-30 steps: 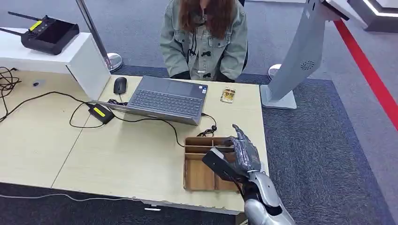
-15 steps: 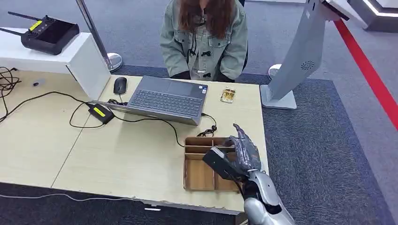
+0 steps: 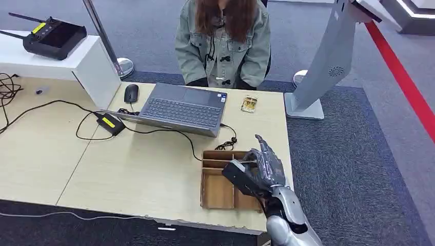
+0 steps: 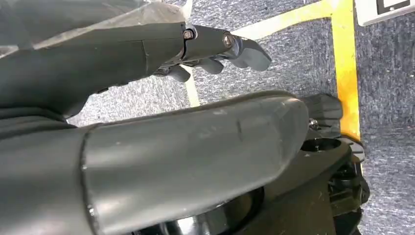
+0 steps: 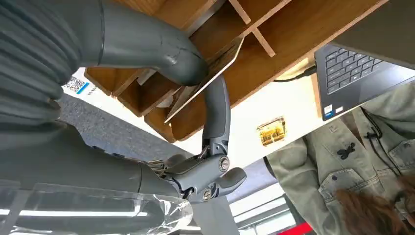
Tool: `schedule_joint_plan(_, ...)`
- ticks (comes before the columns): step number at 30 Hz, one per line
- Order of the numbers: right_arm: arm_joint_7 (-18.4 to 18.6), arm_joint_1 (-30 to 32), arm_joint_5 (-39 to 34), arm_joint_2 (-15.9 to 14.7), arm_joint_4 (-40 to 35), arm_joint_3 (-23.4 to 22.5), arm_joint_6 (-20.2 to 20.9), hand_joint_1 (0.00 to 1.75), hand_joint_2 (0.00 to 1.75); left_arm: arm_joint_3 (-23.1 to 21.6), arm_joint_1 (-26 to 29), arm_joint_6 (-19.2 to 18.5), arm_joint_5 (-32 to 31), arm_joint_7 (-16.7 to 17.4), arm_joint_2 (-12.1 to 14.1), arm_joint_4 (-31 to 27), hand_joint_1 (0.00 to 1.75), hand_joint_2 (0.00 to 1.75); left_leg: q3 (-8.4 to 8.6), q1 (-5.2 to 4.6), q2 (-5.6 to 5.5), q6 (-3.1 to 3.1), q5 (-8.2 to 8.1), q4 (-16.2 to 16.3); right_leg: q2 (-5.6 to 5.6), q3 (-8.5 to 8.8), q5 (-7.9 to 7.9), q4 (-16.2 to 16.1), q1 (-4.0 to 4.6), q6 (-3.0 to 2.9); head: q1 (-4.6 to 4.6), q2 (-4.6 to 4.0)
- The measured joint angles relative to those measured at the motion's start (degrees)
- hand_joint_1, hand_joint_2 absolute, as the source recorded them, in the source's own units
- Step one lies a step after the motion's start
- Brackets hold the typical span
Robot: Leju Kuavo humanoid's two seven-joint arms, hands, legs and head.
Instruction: Pass the card to the sensor for recognition and then transmit it.
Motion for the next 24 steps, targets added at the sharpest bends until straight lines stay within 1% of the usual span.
schedule_joint_plan(10, 0.0, 0.0, -0.4, 0.2, -0.1, 0.0, -0.1, 1.75, 1.75, 0.0, 0.0, 0.0, 0.0, 0.0, 0.0, 0.0, 0.00, 0.00, 0.00, 0.00, 0.00, 0.00, 0.00, 0.0, 0.00, 0.00, 0.00, 0.0, 0.00, 0.00, 0.00, 0.00)
schedule_joint_plan(14, 0.0, 0.1, -2.2, 0.1, -1.8, 0.0, -0.1, 1.75, 1.75, 0.3, 0.0, 0.2, 0.1, -0.3, 0.0, 0.0, 0.00, 0.00, 0.00, 0.00, 0.01, 0.00, 0.00, 0.0, 0.00, -0.01, 0.00, 0.0, 0.00, 0.00, 0.00, 0.00)
schedule_joint_plan(18, 0.8, 0.4, -4.5, -0.2, -6.9, -0.2, 0.2, 1.75, 1.75, 1.0, 0.0, 0.5, 0.3, -0.3, 0.0, 0.0, 0.00, 0.00, 0.00, 0.00, 0.01, 0.00, 0.00, 0.0, 0.00, -0.01, 0.00, 0.0, 0.00, 0.00, 0.00, 0.00)
schedule_joint_plan(21, 2.0, 0.4, -7.5, -0.5, -13.9, -0.4, 1.2, 1.75, 1.75, 1.4, 0.0, 0.6, 0.5, -0.4, 0.0, 0.0, 0.00, 0.00, 0.02, 0.00, 0.01, 0.00, 0.00, 0.0, 0.01, -0.01, 0.00, 0.0, 0.00, 0.00, 0.00, 0.00)
schedule_joint_plan(24, 2.6, 0.5, -10.1, -0.9, -19.7, -0.5, 1.5, 1.75, 1.75, 1.8, 0.0, 0.8, 0.6, -0.4, 0.0, 0.0, 0.00, 0.00, 0.02, -0.01, 0.01, 0.00, 0.00, 0.0, 0.01, -0.01, 0.00, 0.0, 0.00, 0.00, 0.00, 0.00)
